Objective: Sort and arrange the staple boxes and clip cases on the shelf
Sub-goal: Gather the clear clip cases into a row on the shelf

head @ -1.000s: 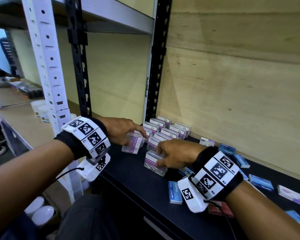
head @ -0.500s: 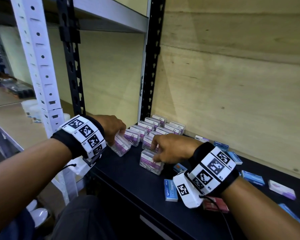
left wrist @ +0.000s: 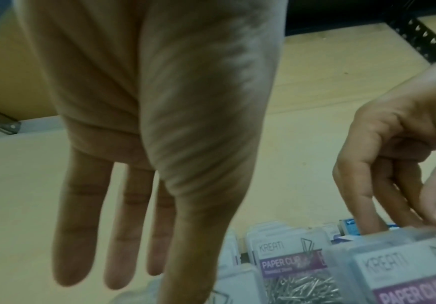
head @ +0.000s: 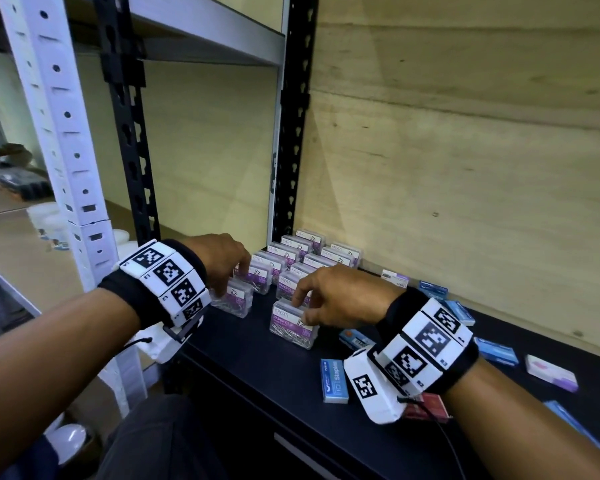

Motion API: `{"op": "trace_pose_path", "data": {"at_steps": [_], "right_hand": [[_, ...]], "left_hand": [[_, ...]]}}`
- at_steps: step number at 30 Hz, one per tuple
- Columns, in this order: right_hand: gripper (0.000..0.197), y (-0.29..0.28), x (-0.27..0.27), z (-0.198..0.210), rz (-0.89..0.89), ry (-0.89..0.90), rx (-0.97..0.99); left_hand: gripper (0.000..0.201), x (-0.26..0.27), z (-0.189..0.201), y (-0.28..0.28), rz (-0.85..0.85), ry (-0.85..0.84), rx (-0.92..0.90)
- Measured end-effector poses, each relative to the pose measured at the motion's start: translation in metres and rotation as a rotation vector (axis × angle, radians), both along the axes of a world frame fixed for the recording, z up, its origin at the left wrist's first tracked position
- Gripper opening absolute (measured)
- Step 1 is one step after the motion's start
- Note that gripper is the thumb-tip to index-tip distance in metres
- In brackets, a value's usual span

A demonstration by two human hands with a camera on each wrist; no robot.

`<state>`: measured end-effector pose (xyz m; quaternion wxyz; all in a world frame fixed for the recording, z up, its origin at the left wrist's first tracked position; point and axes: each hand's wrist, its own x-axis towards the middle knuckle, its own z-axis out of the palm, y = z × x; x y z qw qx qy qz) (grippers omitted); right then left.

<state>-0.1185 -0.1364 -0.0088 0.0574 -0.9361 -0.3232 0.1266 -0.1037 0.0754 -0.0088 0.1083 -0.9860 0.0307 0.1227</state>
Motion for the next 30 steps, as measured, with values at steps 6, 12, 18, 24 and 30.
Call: {"op": "trace_pose_path", "data": {"at_steps": [6,12,18,24,30], "right_hand": [[0.034,0.003,0.001,-0.003,-0.054,0.003,0.053],[0.032,0.011,0.004,-0.006,-0.074,-0.036,0.064],[0.033,0.020,0.004,-0.006,-0.077,-0.054,0.065],[0.030,0.026,0.004,-0.004,-0.064,-0.109,0.040],[0.027,0.030,0.006,-0.006,-0.045,-0.128,0.016]], "left_hand": [[0.041,0.008,-0.004,0.000,-0.059,-0.034,-0.044],[0.036,0.014,-0.005,0.005,-0.100,-0.008,-0.047],[0.030,0.019,-0.007,0.009,-0.144,-0.013,-0.067],[0.034,0.023,-0.007,0.008,-0.192,-0.046,-0.063],[0.034,0.027,-0.012,0.012,-0.198,-0.075,-0.091]]}}
